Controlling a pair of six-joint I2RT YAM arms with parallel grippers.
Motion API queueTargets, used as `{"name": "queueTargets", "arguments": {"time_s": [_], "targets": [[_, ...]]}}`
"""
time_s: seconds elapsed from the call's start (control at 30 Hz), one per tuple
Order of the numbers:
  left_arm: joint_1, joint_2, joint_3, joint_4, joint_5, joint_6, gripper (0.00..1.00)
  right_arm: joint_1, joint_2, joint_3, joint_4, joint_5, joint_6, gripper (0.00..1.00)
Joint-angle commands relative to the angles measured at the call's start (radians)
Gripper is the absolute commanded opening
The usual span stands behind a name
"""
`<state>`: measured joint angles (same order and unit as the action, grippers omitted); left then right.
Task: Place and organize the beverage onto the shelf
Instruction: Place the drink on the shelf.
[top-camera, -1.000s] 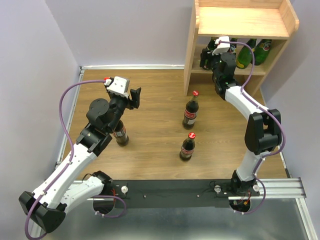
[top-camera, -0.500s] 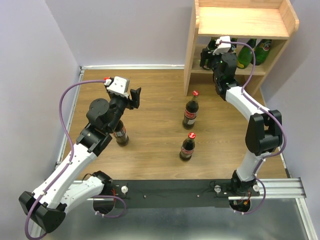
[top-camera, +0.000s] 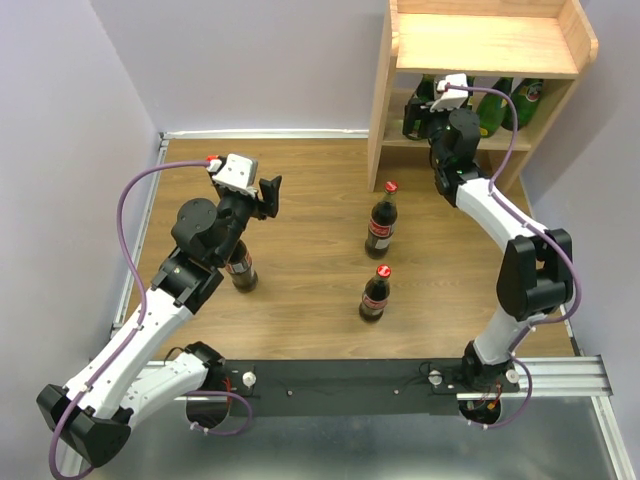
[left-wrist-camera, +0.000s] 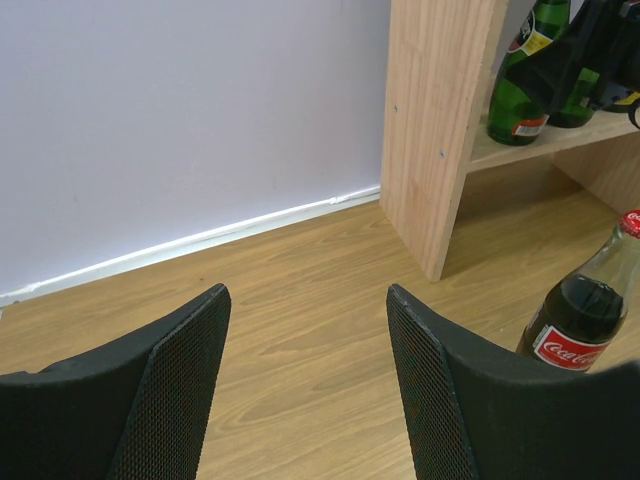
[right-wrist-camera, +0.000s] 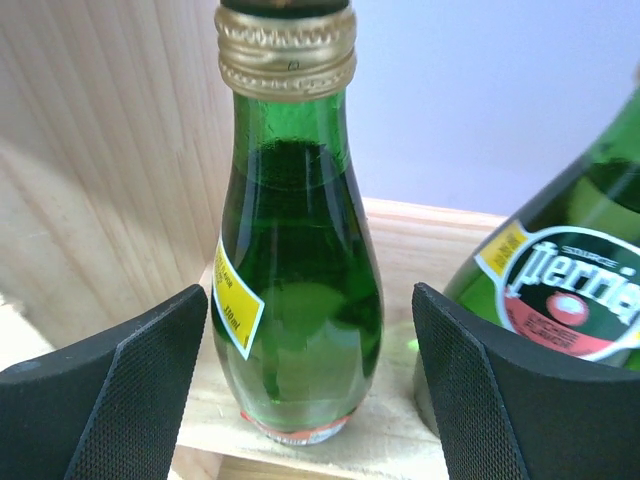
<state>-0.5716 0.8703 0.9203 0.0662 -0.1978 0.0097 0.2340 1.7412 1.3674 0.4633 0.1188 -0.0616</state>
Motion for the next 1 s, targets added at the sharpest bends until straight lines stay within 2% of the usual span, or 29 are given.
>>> {"name": "queueTargets", "arguments": {"time_s": [0.0, 0.73, 0.83, 0.97], "targets": [[-0.004, -0.013, -0.012, 0.014, -0.005, -0.007, 0.72, -0.005, -0.058, -0.037, 0.043, 0.015, -0.010, 0.89], [-0.004, -0.014, 0.003, 0.015, 0.024, -0.007, 0.72, -0.007, -0.252, -0.189, 0.035, -0.030, -0.020, 0.89], [-0.004, -0.011, 0.017, 0.014, 0.060, -0.007, 0.72, -0.005, -0.310, -0.205, -0.011, -0.041, -0.020, 0.89], [-0.004, -0.004, 0.048, 0.006, 0.148, -0.043, 0.72, -0.007, -0.405, -0.215, -0.189, -0.114, -0.055, 0.89]]}}
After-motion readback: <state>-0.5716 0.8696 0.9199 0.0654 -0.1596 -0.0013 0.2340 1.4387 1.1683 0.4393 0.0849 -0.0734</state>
